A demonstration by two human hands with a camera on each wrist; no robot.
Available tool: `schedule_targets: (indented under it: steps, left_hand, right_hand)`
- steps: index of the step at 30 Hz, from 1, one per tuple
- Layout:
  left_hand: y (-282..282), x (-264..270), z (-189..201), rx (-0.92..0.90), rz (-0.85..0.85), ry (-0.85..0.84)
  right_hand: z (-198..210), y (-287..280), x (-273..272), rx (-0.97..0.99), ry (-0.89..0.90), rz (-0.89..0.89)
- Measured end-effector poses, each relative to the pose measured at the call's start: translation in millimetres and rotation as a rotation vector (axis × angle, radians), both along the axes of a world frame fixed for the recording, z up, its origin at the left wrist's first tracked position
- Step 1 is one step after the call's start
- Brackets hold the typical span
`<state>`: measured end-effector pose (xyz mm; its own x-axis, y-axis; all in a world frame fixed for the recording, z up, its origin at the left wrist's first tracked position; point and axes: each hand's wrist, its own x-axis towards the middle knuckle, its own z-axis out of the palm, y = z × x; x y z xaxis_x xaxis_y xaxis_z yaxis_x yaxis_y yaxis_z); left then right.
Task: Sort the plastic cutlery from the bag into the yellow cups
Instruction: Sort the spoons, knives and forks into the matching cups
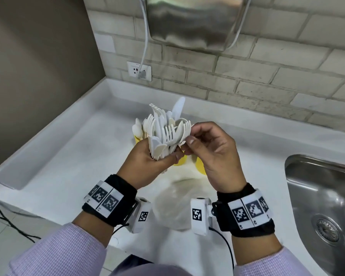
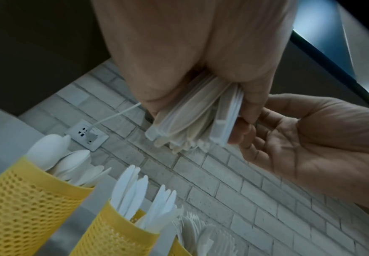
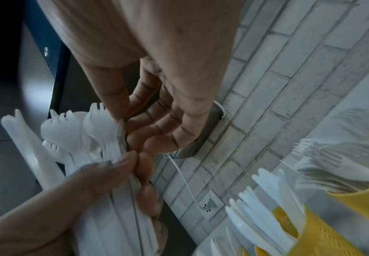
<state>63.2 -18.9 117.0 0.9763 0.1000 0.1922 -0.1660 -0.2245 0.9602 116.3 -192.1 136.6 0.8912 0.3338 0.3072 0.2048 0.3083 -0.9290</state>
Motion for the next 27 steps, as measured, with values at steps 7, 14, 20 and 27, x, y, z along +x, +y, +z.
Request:
schedule_targets:
  steps: [7, 14, 20, 27]
  left_hand:
    - [24.1, -8.9, 8.9, -0.032, -0.104, 0.025]
    - [45.6, -17.0, -1.3, -0.069, -0.115, 0.053]
    - [52.9, -17.9, 1.4, -0.029, -0.162, 0.058]
    - [52.6, -13.5, 7.1, -0.015, -0.137, 0.071]
  right_hand:
    - [7.0, 20.3, 0.2, 0.012, 0.039, 0.021]
    - [27.6, 36.0, 7.0, -0.221, -0.196, 0.084]
    - [32.7, 42.3, 5.8, -0.285, -0.246, 0.071]
    - [39.1, 45.6, 13.5, -0.368, -0.32, -0.038]
